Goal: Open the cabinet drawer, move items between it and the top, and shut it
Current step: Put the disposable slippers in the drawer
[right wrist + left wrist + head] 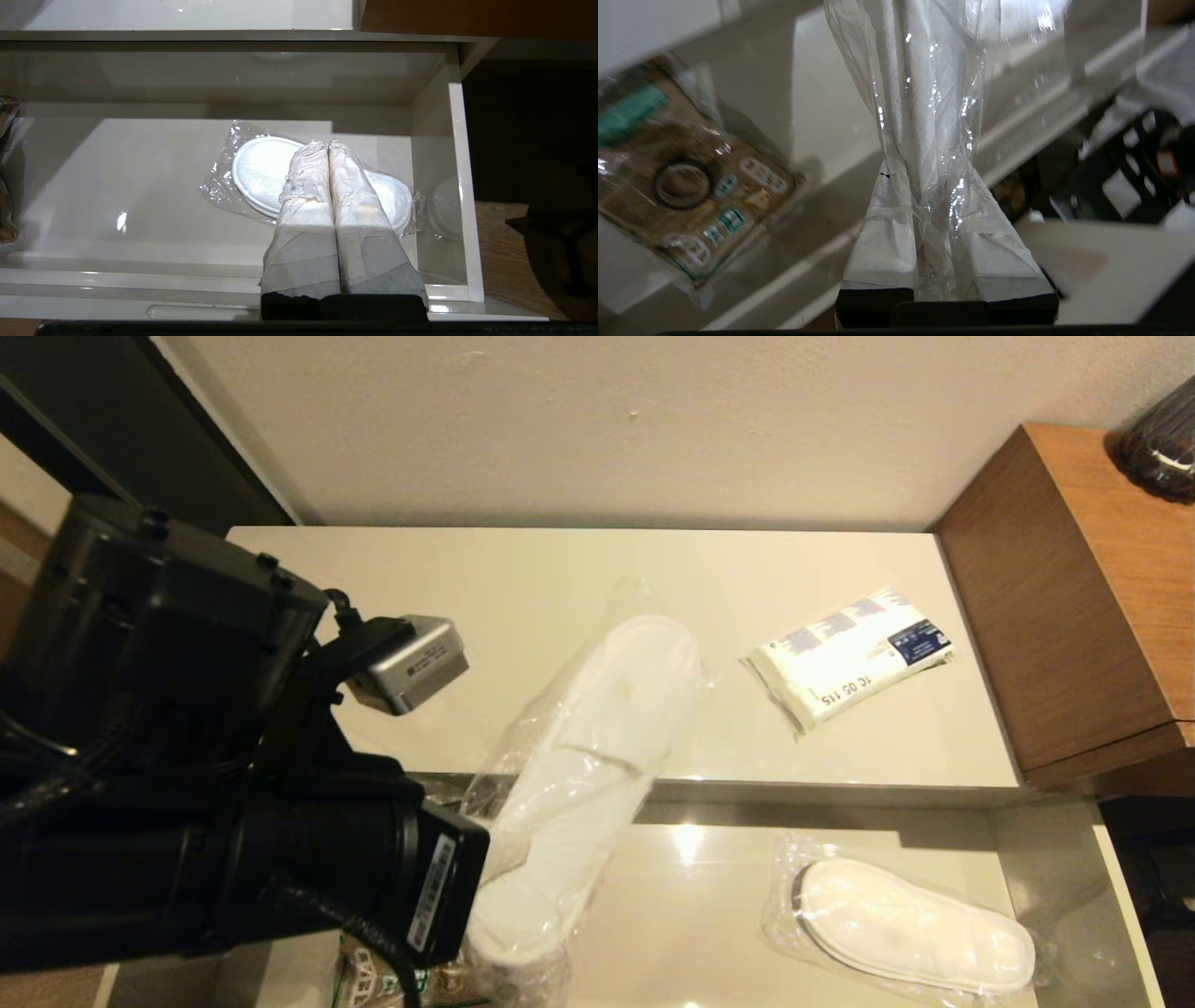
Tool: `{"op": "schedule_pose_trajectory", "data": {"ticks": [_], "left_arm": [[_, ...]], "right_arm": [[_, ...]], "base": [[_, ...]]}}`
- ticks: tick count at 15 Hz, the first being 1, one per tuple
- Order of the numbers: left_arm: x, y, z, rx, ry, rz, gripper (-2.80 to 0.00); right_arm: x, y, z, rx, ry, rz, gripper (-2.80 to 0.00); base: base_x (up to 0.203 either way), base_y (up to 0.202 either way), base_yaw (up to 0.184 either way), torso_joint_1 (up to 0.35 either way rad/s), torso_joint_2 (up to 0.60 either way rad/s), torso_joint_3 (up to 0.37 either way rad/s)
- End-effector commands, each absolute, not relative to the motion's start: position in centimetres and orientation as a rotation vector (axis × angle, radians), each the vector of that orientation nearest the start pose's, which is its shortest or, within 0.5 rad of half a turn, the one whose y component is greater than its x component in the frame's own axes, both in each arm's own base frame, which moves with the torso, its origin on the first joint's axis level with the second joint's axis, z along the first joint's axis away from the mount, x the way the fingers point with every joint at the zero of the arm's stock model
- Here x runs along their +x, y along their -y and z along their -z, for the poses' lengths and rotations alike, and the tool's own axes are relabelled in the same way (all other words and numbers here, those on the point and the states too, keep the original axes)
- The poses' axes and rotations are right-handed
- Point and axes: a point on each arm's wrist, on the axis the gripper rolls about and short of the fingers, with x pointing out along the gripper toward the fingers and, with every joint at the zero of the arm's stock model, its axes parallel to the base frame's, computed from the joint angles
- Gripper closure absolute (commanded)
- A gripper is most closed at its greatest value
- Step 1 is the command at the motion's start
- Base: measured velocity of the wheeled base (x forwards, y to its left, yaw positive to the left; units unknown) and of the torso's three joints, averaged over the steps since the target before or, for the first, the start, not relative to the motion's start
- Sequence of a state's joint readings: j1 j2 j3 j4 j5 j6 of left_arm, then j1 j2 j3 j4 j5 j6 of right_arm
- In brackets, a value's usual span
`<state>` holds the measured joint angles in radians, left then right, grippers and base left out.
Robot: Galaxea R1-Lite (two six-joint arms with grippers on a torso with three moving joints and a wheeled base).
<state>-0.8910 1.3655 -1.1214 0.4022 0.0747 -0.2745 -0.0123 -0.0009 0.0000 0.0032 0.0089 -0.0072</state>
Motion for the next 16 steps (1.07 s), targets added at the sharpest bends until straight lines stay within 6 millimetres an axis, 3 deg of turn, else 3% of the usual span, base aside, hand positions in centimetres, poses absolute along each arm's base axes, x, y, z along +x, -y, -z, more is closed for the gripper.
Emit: {"op": "schedule_pose_trajectory", "data": {"ticks": [1,3,6,9,16], "left_arm": [[12.3,15.8,-26.0,0.078,-0.720,0.731,0.00],[12.4,16.0,-24.7,0.110,-0.774,0.734,0.00],[13.4,17.2,-19.5,0.252,-0.934,0.719,0.00],[14.7,18.7,-15.7,0.317,-0.972,0.720,0.00],[19.1,21.3,-10.1,0.387,-1.001,0.653,0.00]], "right_arm": [[-2.3,0.0,-7.5,-0.008,-0.003,0.003,0.00],[-2.3,0.0,-7.5,-0.008,-0.003,0.003,0.00],[-2.3,0.0,-7.5,-0.008,-0.003,0.003,0.00],[-2.3,0.0,-7.5,-0.008,-0.003,0.003,0.00],[-2.3,0.0,-7.5,-0.008,-0.003,0.003,0.00]], "base": [[0.000,0.000,0.000,0.000,0.00,0.000],[0.000,0.000,0.000,0.000,0.00,0.000],[0.000,0.000,0.000,0.000,0.00,0.000],[0.000,0.000,0.000,0.000,0.00,0.000],[0.000,0.000,0.000,0.000,0.00,0.000]]}}
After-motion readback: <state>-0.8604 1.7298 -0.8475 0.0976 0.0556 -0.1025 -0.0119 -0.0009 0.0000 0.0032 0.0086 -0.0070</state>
